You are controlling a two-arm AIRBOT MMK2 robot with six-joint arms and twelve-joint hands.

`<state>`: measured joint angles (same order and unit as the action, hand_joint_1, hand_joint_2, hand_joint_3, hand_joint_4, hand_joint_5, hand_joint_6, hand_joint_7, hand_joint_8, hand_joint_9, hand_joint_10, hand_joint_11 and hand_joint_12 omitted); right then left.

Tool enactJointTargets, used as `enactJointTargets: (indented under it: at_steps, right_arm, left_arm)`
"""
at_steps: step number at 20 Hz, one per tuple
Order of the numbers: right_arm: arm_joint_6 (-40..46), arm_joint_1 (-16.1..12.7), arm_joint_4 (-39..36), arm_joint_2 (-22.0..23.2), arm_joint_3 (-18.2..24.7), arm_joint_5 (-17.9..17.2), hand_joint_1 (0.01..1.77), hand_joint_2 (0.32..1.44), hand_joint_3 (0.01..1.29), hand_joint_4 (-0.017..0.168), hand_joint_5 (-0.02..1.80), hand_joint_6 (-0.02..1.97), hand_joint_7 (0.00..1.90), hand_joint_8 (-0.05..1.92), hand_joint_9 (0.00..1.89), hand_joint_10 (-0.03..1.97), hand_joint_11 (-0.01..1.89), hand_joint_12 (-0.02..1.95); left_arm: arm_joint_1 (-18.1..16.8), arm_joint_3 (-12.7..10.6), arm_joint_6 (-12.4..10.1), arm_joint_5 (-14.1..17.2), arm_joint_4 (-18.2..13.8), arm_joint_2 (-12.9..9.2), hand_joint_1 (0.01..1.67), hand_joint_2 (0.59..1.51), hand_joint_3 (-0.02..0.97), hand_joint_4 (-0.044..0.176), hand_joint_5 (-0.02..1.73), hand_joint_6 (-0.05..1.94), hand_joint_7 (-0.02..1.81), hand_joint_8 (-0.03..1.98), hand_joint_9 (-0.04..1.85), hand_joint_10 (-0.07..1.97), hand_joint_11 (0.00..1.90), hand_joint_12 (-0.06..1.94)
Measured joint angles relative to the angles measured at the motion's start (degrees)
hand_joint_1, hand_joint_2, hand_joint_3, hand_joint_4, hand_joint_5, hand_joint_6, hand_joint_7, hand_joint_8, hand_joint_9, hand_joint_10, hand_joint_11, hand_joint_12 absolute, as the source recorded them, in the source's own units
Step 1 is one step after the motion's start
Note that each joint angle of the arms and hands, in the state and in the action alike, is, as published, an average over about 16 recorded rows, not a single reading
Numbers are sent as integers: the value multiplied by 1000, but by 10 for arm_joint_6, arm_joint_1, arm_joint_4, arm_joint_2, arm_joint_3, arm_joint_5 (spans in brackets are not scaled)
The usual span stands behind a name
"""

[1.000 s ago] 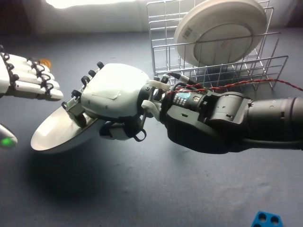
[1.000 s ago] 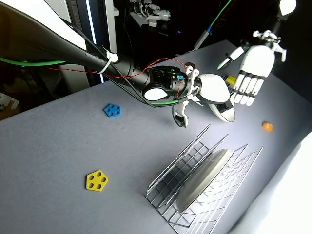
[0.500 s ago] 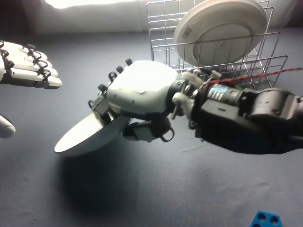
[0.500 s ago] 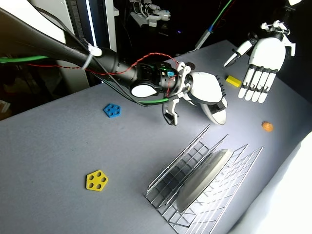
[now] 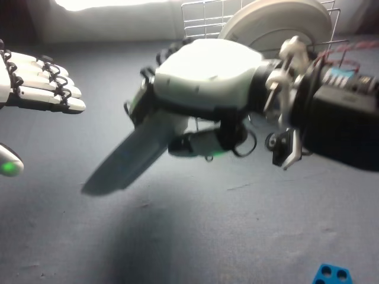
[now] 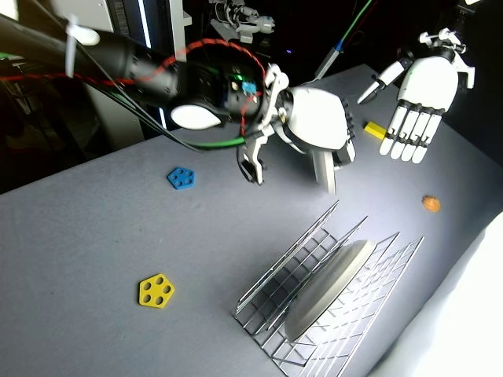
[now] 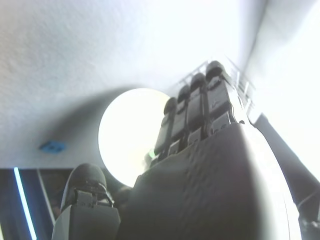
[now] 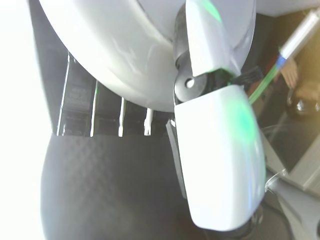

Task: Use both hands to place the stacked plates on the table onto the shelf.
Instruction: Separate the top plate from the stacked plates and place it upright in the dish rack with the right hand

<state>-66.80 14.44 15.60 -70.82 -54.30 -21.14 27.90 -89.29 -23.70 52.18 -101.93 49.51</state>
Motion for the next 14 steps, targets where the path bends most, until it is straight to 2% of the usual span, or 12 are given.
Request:
enactJointTargets:
  at_steps: [7, 14]
  right_arm:
    - [3, -59, 86, 86, 68, 29, 1322, 1056, 12, -3, 886, 999, 919, 988, 860, 1289, 734, 1408]
    - [20, -99, 164, 150, 92, 66, 1326, 1056, 12, -3, 876, 1016, 918, 988, 863, 1296, 733, 1415]
  left_arm:
    - [-5, 7, -4, 3, -3, -5, 14, 1115, 5, 0, 21, 10, 21, -4, 21, 8, 20, 9]
    - [-6, 5, -4, 7, 3, -5, 14, 1116, 5, 0, 22, 10, 21, -4, 22, 8, 22, 9]
